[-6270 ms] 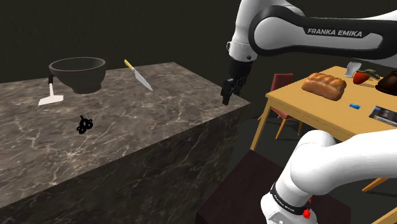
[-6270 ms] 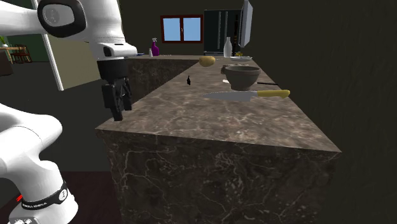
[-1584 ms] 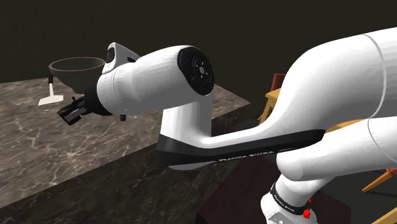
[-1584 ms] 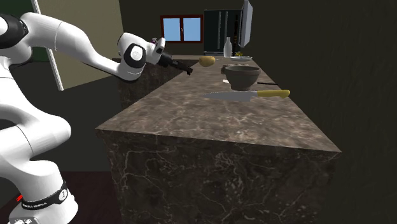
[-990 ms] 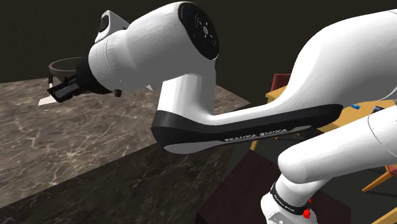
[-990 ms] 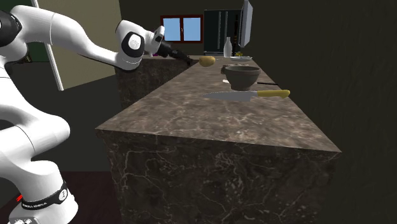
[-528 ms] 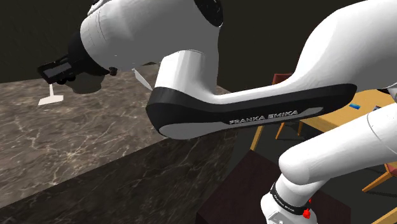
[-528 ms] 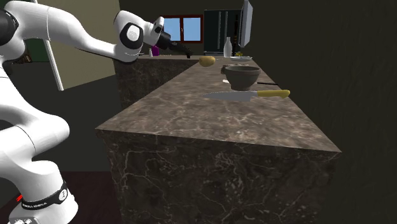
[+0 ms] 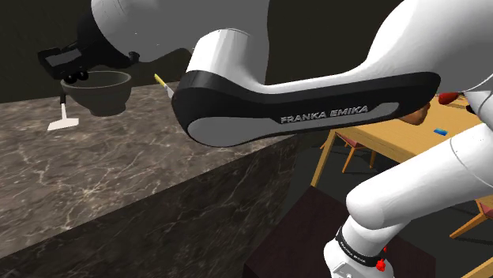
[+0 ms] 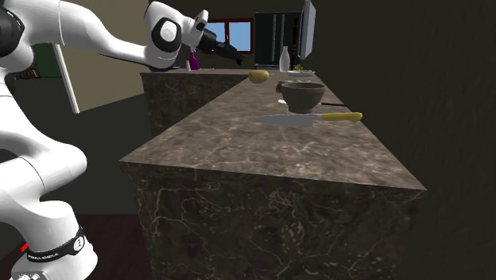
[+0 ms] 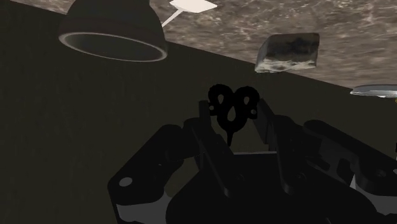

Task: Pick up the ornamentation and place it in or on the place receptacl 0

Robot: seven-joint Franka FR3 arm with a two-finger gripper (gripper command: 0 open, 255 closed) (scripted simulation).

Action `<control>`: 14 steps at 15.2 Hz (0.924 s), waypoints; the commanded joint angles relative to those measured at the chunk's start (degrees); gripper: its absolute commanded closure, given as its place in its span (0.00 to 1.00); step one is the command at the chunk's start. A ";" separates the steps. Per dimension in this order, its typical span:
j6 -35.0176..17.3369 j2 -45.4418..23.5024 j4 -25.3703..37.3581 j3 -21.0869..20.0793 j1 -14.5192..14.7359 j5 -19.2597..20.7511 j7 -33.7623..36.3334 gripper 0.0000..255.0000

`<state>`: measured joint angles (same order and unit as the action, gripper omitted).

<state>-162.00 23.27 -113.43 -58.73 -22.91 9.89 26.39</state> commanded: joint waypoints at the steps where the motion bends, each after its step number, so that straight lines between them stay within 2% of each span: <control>1: -0.55 -2.98 2.07 -2.06 -3.36 1.77 -0.43 1.00; 4: -1.35 -8.32 5.63 -7.47 -10.63 5.96 -0.31 1.00; 6: -1.33 -12.51 8.54 -14.04 -17.99 10.53 0.94 1.00; 7: -1.04 -14.93 10.21 -19.67 -23.78 13.75 2.15 1.00; 8: -0.46 -17.64 12.06 -30.20 -34.21 17.85 3.88 1.00; 9: -1.28 -16.45 13.27 -41.31 -46.65 13.10 -0.23 1.00; 10: -1.78 -15.44 14.69 -50.41 -56.87 9.22 -3.79 1.00; 12: -2.54 -11.26 17.77 -57.53 -66.82 -4.09 -14.70 1.00; 14: -2.09 -8.19 21.80 -65.10 -76.65 -12.88 -22.40 1.00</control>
<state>-164.15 12.67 -94.27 -117.39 -91.47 5.04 10.44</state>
